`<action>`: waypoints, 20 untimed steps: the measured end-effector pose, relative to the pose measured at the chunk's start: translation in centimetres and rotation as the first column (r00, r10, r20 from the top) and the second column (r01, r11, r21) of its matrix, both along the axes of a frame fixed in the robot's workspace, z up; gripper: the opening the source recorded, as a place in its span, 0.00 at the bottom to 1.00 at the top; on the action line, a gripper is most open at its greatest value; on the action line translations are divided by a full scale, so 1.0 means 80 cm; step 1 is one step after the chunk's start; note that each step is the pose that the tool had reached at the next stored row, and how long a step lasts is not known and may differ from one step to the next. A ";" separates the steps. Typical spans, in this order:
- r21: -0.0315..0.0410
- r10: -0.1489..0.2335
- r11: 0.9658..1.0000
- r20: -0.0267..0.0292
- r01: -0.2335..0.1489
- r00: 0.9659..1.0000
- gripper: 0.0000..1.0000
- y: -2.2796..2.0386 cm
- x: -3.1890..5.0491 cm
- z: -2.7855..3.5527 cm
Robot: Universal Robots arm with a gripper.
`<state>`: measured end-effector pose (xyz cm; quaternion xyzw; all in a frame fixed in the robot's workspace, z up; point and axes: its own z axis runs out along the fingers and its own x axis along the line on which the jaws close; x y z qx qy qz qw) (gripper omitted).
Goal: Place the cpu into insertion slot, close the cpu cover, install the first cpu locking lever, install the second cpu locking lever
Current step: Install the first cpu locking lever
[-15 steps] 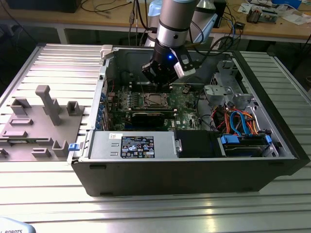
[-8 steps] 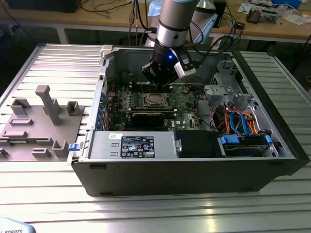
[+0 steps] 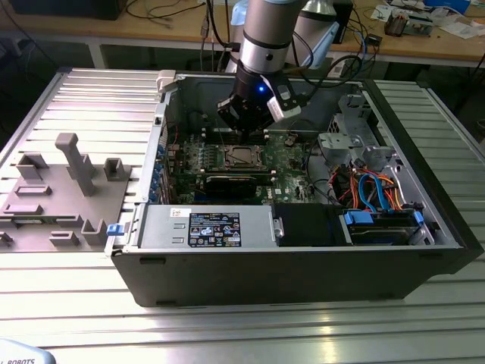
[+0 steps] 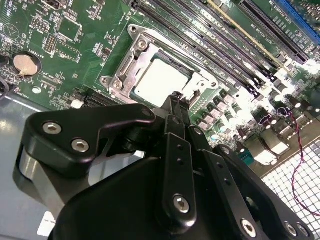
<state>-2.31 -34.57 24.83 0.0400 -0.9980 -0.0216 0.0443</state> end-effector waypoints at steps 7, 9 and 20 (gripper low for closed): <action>0.000 0.000 1.000 0.060 0.000 0.998 0.11 0.0000 0.000 -0.0008; 0.000 0.000 1.000 0.074 0.000 0.997 0.11 0.0000 0.000 -0.0010; 0.000 -0.008 1.000 0.079 0.008 0.997 0.11 0.0000 -0.006 -0.0009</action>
